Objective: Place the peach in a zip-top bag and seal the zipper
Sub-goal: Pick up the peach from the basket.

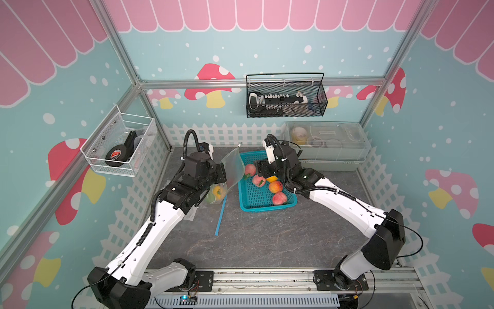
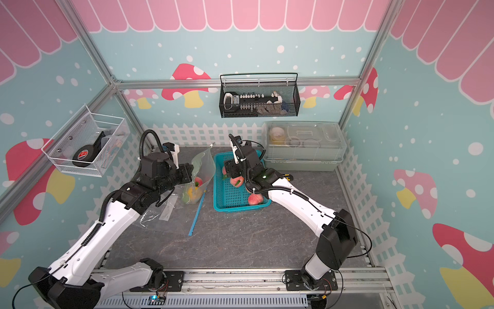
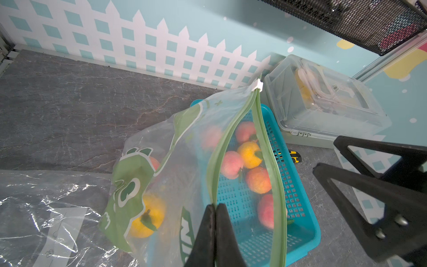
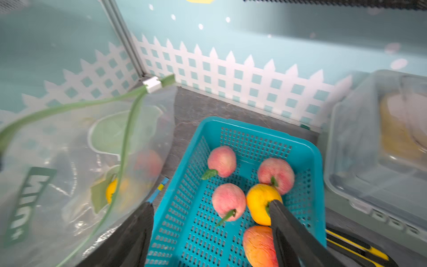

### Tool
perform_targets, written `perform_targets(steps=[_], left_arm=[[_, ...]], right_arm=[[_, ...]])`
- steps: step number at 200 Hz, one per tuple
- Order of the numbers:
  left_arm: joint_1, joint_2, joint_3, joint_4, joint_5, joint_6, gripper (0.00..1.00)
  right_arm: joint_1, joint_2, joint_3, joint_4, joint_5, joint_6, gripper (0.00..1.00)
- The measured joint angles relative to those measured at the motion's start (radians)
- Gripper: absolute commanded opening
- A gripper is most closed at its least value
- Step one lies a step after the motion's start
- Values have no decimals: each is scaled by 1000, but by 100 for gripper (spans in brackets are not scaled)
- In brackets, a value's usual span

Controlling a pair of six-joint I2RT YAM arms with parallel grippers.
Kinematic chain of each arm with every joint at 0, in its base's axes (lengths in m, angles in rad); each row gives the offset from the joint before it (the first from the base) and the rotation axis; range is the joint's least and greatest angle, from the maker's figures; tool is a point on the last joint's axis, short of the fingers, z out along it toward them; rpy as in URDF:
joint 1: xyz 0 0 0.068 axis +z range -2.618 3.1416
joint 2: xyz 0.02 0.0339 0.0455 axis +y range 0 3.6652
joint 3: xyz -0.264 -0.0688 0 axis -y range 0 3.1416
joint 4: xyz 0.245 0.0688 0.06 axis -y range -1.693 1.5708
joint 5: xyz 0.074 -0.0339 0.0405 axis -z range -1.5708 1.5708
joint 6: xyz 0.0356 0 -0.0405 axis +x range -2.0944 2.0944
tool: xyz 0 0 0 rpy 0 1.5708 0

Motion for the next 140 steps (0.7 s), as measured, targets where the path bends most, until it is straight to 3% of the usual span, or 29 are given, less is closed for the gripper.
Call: perform_targets(steps=[42, 140], left_arm=[[0, 0, -2, 0, 0, 0, 0], [0, -4, -5, 0, 0, 0, 0]], right_arm=[[-11, 74, 19, -143, 77, 6, 79], [-75, 263, 28, -291, 43, 44, 79]])
